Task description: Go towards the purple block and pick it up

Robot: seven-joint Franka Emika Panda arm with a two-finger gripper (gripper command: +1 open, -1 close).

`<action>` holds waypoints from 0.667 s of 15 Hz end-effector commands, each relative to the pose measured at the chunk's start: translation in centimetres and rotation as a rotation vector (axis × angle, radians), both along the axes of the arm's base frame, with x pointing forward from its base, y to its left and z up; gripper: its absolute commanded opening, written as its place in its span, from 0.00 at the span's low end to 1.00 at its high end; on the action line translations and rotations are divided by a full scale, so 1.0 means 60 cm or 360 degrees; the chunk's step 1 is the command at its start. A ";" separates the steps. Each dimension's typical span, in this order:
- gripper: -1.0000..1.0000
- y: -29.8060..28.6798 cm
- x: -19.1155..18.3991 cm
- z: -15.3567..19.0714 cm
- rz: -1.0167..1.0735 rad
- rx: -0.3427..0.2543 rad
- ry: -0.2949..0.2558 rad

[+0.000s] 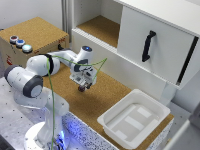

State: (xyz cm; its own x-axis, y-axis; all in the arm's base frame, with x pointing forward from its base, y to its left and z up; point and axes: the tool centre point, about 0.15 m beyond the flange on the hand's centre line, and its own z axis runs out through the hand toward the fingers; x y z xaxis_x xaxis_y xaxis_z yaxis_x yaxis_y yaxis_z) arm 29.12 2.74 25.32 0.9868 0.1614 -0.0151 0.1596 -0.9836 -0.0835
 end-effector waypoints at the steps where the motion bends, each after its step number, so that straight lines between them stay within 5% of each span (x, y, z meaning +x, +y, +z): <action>1: 1.00 0.034 0.028 -0.056 0.0012 -0.0070 -0.0053; 6: 1.00 0.051 0.041 -0.082 0.0010 -0.0130 -0.0074; 7: 0.00 0.054 0.042 -0.086 0.0002 -0.0129 -0.0073; 10: 0.00 0.066 0.040 -0.098 0.0002 -0.0123 -0.0075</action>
